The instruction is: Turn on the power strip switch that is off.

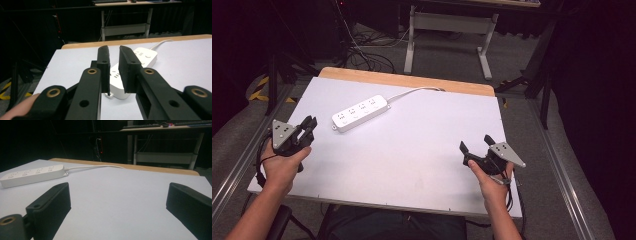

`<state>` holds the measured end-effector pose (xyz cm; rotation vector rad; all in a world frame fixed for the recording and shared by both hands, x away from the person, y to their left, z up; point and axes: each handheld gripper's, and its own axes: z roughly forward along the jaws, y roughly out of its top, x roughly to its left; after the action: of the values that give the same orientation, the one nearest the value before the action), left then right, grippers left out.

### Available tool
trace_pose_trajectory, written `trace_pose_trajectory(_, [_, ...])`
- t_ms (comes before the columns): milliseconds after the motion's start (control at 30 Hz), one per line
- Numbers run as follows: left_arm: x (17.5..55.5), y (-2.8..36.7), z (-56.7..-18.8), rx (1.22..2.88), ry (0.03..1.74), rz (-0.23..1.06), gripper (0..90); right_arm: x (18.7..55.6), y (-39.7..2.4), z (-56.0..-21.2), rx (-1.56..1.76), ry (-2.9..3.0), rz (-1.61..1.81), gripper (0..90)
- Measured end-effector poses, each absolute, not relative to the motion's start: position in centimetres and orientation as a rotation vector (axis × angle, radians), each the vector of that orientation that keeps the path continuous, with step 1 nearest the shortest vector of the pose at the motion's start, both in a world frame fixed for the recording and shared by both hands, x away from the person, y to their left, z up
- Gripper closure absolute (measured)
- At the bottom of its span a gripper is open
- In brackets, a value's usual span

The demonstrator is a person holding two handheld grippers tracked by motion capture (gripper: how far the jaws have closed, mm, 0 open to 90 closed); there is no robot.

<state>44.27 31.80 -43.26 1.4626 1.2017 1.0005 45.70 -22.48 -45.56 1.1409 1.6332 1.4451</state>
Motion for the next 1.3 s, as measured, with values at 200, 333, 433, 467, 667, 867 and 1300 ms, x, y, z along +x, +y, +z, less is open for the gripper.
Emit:
trace_pose_trajectory(200, [44.3, 32.1, -43.2, 1.454, 1.210, 0.997, 87.4, 45.7, -22.4, -45.6, 1.142, 1.638, 1.446, 6.0])
trace_pose_trajectory(333, [44.4, 32.3, -43.1, 1.471, 1.197, 0.959, 90.0, 45.7, -22.4, -45.6, 1.147, 1.640, 1.447, 6.0])
trace_pose_trajectory(433, [44.4, 32.2, -43.0, 1.492, 1.186, 0.931, 90.0, 45.7, -22.4, -45.6, 1.147, 1.642, 1.445, 6.1])
trace_pose_trajectory(467, [44.5, 32.1, -43.0, 1.492, 1.180, 0.938, 90.0, 45.7, -22.4, -45.6, 1.147, 1.642, 1.445, 6.1])
trace_pose_trajectory(667, [45.8, 31.8, -42.9, 1.493, 1.183, 0.963, 90.0, 45.7, -22.4, -45.7, 1.147, 1.647, 1.442, 6.1])
trace_pose_trajectory(867, [46.4, 31.4, -42.8, 1.521, 1.159, 0.963, 90.0, 45.7, -22.4, -45.7, 1.147, 1.647, 1.441, 6.2])
trace_pose_trajectory(1300, [48.0, 30.4, -42.5, 1.573, 1.131, 0.984, 90.0, 45.7, -22.4, -45.7, 1.147, 1.648, 1.437, 6.3])
